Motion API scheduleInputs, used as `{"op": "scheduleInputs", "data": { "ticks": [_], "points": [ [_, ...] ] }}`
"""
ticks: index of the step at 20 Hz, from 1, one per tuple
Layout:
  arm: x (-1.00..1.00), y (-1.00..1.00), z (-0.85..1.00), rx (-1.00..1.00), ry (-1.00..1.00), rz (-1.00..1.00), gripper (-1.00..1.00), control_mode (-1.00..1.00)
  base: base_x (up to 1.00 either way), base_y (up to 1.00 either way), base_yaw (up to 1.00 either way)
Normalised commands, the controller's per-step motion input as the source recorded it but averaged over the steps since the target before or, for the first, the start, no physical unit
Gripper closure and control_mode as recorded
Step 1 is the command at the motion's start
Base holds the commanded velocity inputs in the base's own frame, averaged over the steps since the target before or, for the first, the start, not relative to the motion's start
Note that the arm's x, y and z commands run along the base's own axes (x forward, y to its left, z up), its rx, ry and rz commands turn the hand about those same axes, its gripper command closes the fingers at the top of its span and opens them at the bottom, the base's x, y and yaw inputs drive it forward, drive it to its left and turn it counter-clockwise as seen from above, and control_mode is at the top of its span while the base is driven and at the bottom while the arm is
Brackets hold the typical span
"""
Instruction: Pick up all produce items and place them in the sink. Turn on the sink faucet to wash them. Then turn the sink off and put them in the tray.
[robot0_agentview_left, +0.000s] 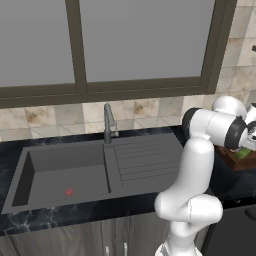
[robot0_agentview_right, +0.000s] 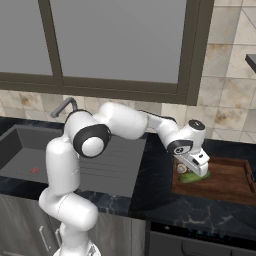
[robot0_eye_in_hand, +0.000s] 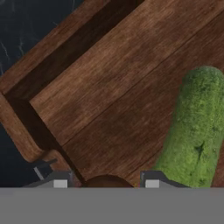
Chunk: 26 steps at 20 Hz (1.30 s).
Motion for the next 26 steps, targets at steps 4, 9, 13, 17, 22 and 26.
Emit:
{"op": "scheduleInputs", "data": {
  "ticks": [4,9,13,17,22,26],
  "points": [
    [0.11,0.11,-0.14,-0.05,0.00,0.00,-1.00,-1.00,0.00,0.00,0.00],
    [0.06,0.01,-0.01,0.00,0.00,0.00,-1.00,-1.00,0.00,0.00,0.00],
    [0.01,0.00,0.05,0.00,-0.01,0.00,-1.00,-1.00,0.00,0.00,0.00],
    [0.00,0.00,0.32,-0.02,-0.01,0.00,-1.00,-1.00,0.00,0.00,0.00],
    [0.00,0.00,0.44,-0.06,-0.01,0.00,-1.00,-1.00,0.00,0.00,0.00],
    [-0.18,0.00,0.42,-0.06,-0.03,-0.01,-1.00,-1.00,0.00,0.00,0.00]
  ]
}}
